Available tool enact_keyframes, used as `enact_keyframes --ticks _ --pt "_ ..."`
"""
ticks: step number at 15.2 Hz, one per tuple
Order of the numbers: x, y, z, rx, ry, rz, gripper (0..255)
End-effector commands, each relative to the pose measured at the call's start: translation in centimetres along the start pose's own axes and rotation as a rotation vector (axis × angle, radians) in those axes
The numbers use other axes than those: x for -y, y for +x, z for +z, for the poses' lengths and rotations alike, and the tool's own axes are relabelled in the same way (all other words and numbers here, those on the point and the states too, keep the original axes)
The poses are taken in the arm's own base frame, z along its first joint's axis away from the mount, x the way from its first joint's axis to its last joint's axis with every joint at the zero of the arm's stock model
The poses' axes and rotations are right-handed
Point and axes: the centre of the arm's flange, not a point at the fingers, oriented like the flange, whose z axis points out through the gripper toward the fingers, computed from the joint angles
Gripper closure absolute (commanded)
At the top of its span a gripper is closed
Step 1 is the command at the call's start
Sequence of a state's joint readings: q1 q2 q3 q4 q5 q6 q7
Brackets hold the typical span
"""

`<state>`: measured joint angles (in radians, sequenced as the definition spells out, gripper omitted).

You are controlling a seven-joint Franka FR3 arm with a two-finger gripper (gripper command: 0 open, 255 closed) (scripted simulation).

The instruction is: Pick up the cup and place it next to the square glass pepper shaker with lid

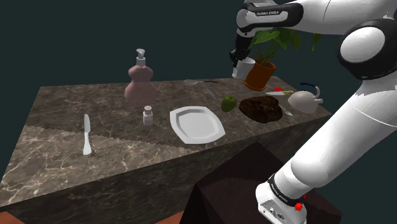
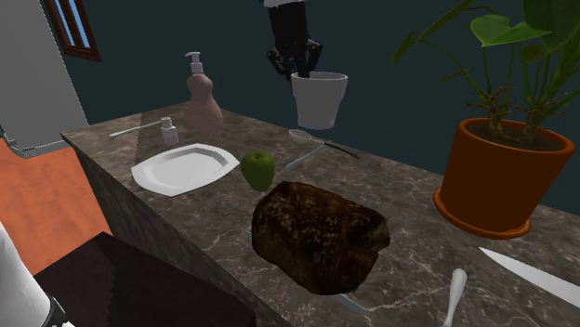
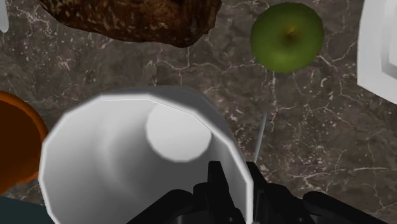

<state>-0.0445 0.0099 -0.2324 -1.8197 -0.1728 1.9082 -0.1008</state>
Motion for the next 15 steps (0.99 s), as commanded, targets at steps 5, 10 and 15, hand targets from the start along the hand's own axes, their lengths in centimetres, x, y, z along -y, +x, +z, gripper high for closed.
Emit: enact_keyframes --ticks 5,10,15 --pt "7.6 -2.4 -1.7 -0.001 -0.001 0.002 255" --pt "13.7 -4.4 -3.0 -0.001 -0.001 0.002 255" --pt "19.9 -6.5 -4.2 -0.001 -0.001 0.002 255"
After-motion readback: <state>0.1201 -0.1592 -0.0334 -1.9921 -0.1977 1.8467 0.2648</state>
